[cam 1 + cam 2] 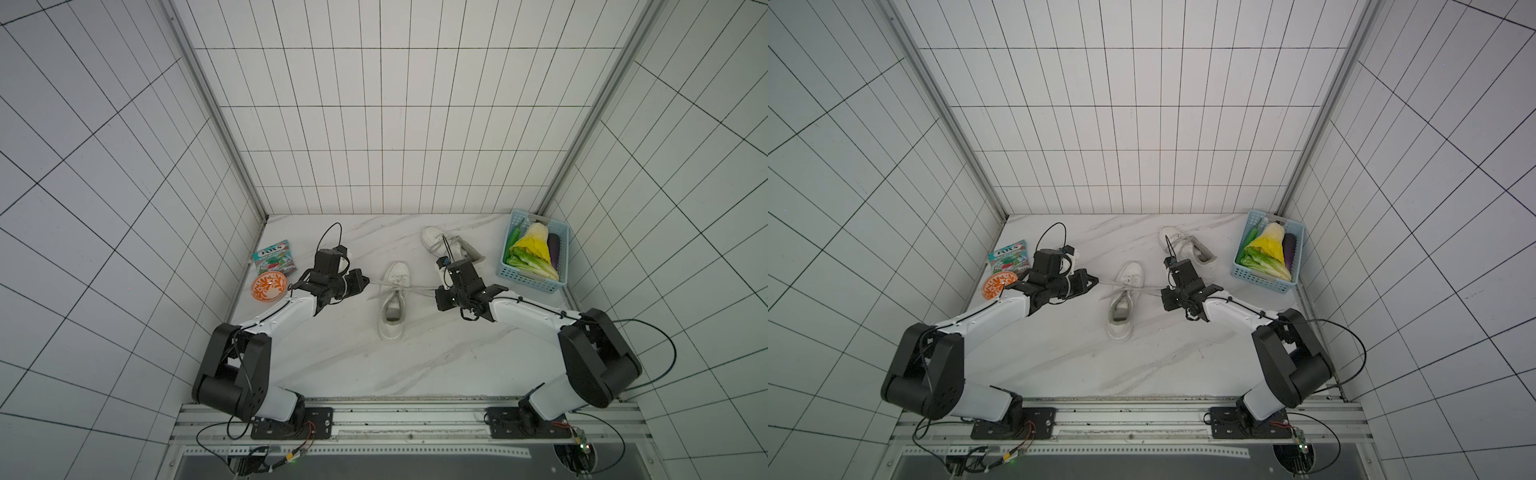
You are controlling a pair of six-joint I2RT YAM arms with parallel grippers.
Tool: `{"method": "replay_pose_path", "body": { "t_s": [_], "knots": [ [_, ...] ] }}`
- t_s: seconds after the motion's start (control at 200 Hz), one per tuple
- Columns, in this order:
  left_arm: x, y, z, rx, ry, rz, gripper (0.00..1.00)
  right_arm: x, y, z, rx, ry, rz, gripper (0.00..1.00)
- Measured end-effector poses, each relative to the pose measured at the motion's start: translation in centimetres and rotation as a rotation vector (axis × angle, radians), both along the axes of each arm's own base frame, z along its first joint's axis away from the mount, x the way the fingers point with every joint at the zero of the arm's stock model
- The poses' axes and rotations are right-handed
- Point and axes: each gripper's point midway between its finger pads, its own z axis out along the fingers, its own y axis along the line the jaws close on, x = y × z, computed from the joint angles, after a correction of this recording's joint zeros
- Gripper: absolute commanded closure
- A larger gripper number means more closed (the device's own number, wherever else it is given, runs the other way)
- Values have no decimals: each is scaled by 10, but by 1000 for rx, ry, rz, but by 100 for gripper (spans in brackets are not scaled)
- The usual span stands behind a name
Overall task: Tie the shoes
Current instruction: Tie the shoelace on the shoe.
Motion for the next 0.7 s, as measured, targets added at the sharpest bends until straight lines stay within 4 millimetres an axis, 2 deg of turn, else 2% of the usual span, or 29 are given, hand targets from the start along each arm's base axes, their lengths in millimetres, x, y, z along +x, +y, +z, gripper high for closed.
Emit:
{"method": "replay_pose_path", "body": {
  "t_s": [0.7],
  "knots": [
    [2,3,0,-3,0,7,100,-1,-2,-6,-19,10,-1,100]
  ]
}}
